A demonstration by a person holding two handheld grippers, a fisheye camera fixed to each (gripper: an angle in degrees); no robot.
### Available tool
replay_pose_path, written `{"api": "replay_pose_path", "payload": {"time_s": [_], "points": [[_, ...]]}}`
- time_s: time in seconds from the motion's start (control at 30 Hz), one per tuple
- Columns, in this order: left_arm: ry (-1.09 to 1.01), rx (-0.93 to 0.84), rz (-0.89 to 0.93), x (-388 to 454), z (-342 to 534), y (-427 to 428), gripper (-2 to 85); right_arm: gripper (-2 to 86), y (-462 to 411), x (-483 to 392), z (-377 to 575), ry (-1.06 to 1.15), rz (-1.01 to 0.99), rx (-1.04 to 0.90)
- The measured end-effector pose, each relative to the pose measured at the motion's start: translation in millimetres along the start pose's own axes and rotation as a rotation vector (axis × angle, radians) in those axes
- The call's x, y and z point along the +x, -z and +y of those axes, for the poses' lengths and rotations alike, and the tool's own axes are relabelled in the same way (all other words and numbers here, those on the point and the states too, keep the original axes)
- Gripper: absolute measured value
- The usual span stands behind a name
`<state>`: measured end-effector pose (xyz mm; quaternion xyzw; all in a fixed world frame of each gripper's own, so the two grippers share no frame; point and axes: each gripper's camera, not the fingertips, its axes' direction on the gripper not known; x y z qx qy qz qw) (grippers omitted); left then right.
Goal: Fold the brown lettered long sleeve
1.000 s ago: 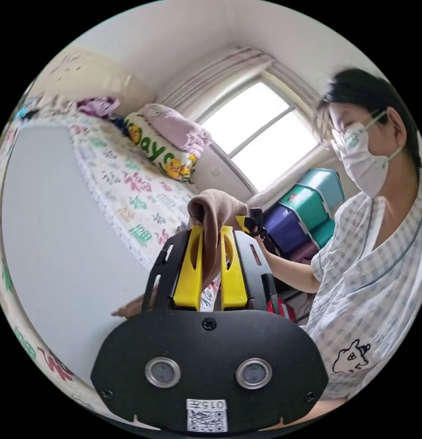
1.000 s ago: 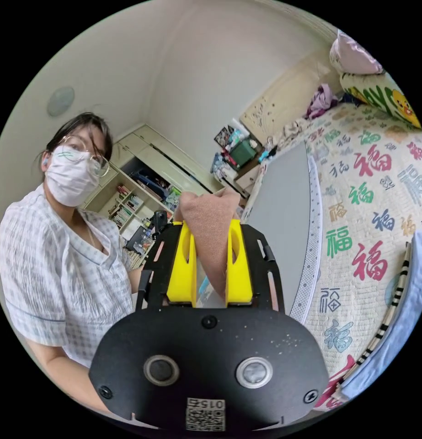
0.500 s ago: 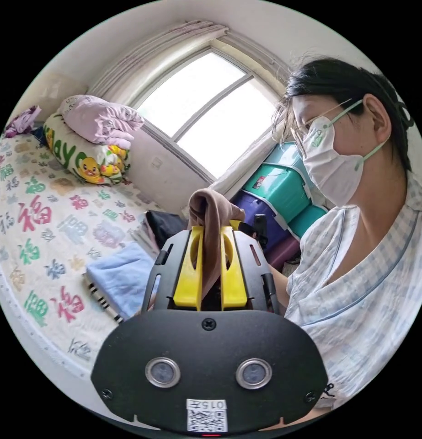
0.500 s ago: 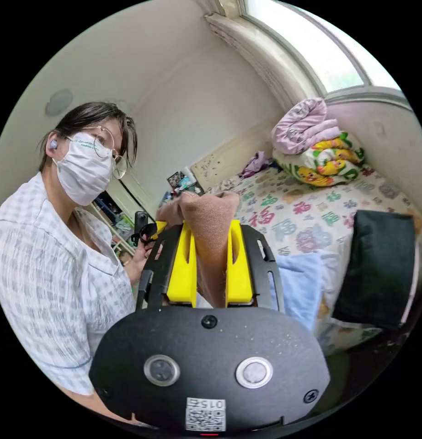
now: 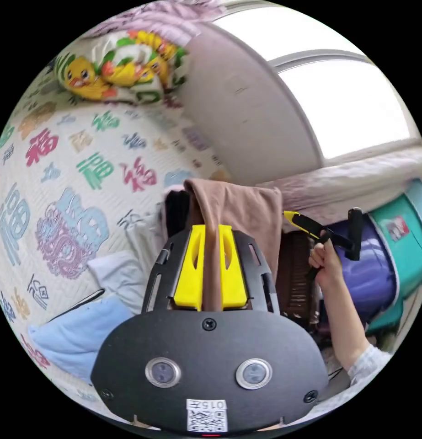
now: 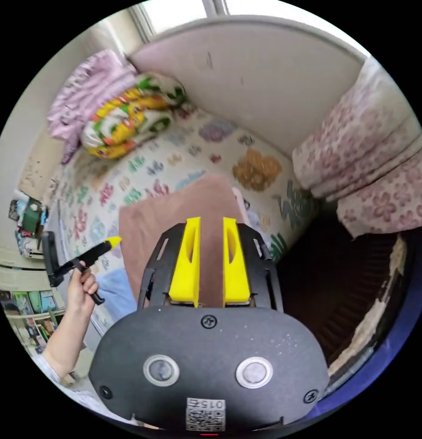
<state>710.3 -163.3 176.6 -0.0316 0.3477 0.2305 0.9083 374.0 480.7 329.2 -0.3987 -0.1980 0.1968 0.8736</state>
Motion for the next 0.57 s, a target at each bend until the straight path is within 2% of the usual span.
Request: {"api": "replay_pose_path", "payload": {"time_s": [0.03,0.07,0.13,0.2,0.27,0.3,0.33,0.43,0.57], "points": [[-0.004,0.016,0.039,-3,2,-3,5.2,8.2,-27,1,-1,-0.004,0.055,-0.041],[-0.029,0.052,0.09,-7,10,-2,4.9,7.8,-30,-1,8,0.006,0.093,0.039],[-0.085,0.088,0.075,-11,33,11,4.7,7.5,-24,-11,30,0.104,0.114,0.13],[-0.175,0.136,-0.045,-20,77,39,5.4,7.8,-10,-22,72,0.213,0.134,0.247],[-0.176,0.163,-0.174,-37,114,60,6.9,7.0,-1,-36,148,0.348,0.028,0.396],[-0.139,0.175,-0.248,-54,138,72,8.4,6.8,-5,-40,164,0.372,-0.02,0.412],[-0.119,0.175,-0.275,-63,148,77,8.7,6.5,-20,-48,191,0.405,-0.11,0.394],[0.026,0.154,-0.297,-115,186,93,9.5,6.9,-83,-75,217,0.379,-0.257,0.136],[0.237,0.183,-0.294,-173,199,86,11.4,7.7,-134,-125,208,0.411,-0.434,0.107]]}}
